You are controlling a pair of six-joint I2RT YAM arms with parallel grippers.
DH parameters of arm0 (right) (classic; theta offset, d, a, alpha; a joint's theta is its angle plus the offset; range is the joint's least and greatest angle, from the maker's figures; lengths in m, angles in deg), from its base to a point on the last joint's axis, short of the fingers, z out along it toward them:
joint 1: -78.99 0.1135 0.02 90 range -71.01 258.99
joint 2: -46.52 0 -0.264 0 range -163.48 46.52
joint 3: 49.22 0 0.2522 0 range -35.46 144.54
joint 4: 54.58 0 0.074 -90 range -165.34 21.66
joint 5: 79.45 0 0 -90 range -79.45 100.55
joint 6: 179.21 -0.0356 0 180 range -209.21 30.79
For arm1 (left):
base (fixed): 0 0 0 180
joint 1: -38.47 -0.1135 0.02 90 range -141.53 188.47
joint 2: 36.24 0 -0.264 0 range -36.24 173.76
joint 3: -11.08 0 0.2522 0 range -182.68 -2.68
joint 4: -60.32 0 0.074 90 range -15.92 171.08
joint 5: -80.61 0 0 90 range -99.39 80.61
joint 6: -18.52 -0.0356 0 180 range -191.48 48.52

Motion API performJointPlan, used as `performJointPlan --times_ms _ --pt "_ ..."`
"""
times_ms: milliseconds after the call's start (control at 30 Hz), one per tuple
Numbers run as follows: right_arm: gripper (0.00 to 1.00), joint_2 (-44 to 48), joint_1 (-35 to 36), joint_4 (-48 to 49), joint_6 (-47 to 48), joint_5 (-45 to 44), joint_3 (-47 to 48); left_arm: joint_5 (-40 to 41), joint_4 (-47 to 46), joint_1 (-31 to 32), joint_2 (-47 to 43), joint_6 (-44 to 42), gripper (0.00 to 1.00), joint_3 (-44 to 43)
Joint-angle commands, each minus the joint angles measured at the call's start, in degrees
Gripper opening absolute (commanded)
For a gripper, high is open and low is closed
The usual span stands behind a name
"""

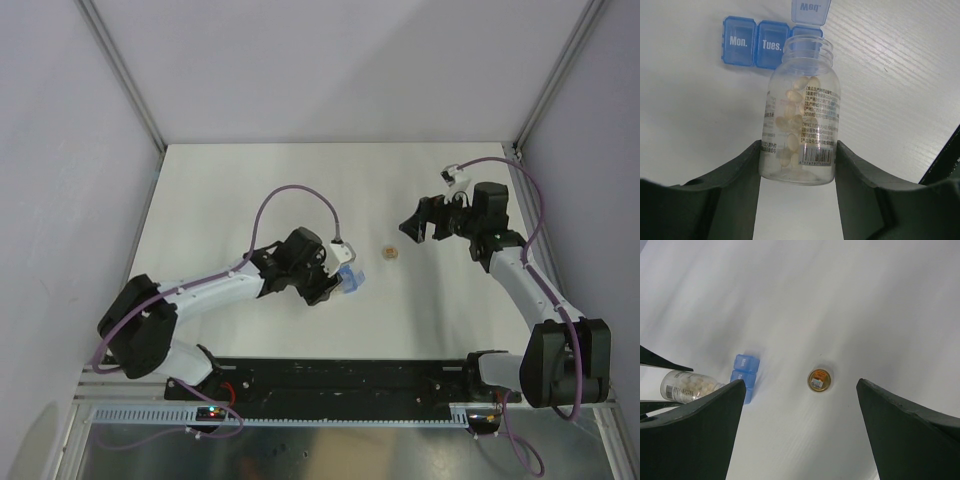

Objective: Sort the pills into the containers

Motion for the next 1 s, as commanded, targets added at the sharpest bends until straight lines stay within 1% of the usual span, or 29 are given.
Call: performJointPlan --times_ms 0,300,667,967 --pt "0.99 1.72 -0.41 2.26 1.06 1.67 -0.32 0.54 -0.03 0.45 0.31 -1.60 0.00 -2.81" --pt "0.99 1.56 -0.50 2.50 1.05 2.32 -0.50 1.17 3.10 0.49 1.46 -3.21 0.00 -4.92" --pt "0.99 1.78 -0.77 3.06 0.93 3.04 -0.89 2.57 10.08 0.72 3.24 -6.31 0.00 -10.52" --pt "1.00 1.66 -1.17 3.11 0.74 3.72 -1.05 3.04 13.69 1.26 4.80 -7.89 0.00 -13.43"
